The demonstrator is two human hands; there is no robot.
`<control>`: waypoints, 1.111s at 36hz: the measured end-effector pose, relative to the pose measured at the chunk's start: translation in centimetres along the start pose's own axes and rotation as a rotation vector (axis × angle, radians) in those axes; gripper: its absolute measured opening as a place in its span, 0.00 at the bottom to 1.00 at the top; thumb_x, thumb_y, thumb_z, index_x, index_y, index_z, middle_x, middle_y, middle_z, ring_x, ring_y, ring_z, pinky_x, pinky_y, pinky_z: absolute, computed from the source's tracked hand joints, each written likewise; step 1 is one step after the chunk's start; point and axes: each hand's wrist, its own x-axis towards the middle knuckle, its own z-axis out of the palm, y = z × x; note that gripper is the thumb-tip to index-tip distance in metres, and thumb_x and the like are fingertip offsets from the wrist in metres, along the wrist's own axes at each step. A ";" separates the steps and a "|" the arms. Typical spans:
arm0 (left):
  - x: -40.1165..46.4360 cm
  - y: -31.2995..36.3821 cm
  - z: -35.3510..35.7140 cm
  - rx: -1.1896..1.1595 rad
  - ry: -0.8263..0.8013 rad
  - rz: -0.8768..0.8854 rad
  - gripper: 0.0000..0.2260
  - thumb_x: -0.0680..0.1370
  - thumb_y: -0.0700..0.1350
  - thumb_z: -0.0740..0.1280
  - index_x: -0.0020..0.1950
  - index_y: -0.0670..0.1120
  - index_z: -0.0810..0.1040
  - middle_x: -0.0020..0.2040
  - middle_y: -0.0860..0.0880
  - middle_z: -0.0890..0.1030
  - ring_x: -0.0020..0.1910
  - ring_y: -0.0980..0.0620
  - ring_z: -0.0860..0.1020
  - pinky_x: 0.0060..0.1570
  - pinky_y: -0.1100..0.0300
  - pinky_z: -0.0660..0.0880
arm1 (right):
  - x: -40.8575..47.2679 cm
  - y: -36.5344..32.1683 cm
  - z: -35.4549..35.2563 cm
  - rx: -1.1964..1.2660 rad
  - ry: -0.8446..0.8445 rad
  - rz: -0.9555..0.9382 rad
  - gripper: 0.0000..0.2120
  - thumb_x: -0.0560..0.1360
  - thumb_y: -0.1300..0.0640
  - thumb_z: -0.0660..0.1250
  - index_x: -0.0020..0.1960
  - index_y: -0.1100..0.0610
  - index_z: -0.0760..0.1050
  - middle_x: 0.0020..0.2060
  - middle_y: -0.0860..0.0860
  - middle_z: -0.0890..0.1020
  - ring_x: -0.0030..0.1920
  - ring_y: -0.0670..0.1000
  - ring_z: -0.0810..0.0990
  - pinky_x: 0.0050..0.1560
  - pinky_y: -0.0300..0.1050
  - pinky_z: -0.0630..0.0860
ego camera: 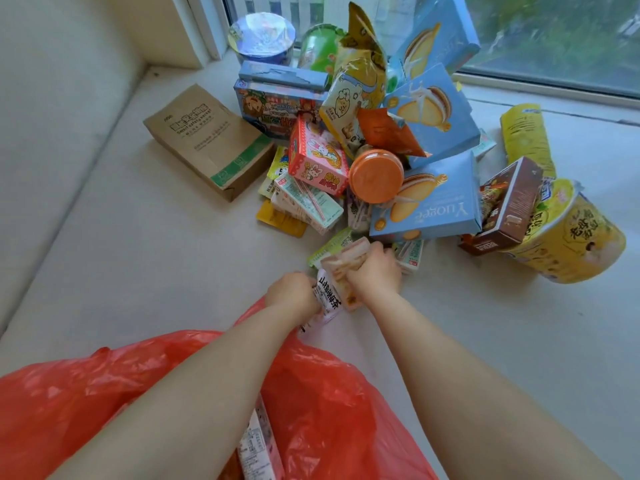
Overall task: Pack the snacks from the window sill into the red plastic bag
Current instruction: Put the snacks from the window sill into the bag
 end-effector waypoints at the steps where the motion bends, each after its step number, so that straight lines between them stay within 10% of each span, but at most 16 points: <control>1: -0.2 -0.2 0.0 0.001 -0.002 0.024 0.12 0.74 0.47 0.67 0.57 0.51 0.79 0.58 0.46 0.77 0.58 0.42 0.76 0.45 0.58 0.69 | 0.1 0.0 0.0 0.045 -0.011 0.013 0.24 0.72 0.53 0.69 0.63 0.61 0.66 0.62 0.60 0.72 0.62 0.61 0.72 0.57 0.50 0.71; 8: -0.7 -0.8 -1.2 0.042 0.022 0.165 0.13 0.73 0.47 0.69 0.57 0.52 0.80 0.58 0.47 0.73 0.57 0.44 0.75 0.47 0.53 0.72 | -0.2 -1.0 -0.2 0.112 -0.160 0.088 0.20 0.68 0.44 0.72 0.51 0.58 0.79 0.48 0.55 0.82 0.50 0.57 0.80 0.40 0.43 0.72; 18: -0.7 -2.3 -4.0 0.083 0.129 0.183 0.10 0.73 0.44 0.68 0.54 0.49 0.82 0.60 0.51 0.76 0.57 0.46 0.75 0.49 0.56 0.73 | -0.6 -1.2 1.1 -0.206 -0.127 -0.136 0.19 0.73 0.53 0.66 0.62 0.54 0.72 0.61 0.56 0.74 0.63 0.59 0.69 0.57 0.49 0.71; 26: -1.3 -3.5 -4.7 0.062 0.177 0.207 0.03 0.73 0.48 0.69 0.45 0.50 0.79 0.51 0.51 0.78 0.52 0.45 0.76 0.38 0.59 0.68 | -1.2 -1.8 1.1 -0.015 -0.238 0.070 0.16 0.71 0.43 0.65 0.36 0.55 0.69 0.44 0.53 0.80 0.49 0.56 0.80 0.42 0.43 0.74; 33: -0.8 -2.0 -7.2 0.080 0.260 0.254 0.09 0.73 0.50 0.68 0.35 0.50 0.73 0.58 0.54 0.75 0.56 0.49 0.74 0.43 0.56 0.70 | -0.7 -1.6 -2.7 -0.142 0.033 -0.210 0.25 0.68 0.41 0.70 0.55 0.59 0.76 0.56 0.56 0.75 0.60 0.58 0.70 0.55 0.52 0.69; 40: 1.2 0.2 -9.8 0.324 0.464 0.406 0.11 0.78 0.50 0.64 0.58 0.55 0.80 0.66 0.54 0.72 0.66 0.49 0.65 0.61 0.54 0.64 | 0.5 -1.0 -5.4 -0.164 0.324 -0.470 0.27 0.69 0.37 0.67 0.53 0.60 0.78 0.59 0.53 0.72 0.60 0.56 0.68 0.54 0.50 0.66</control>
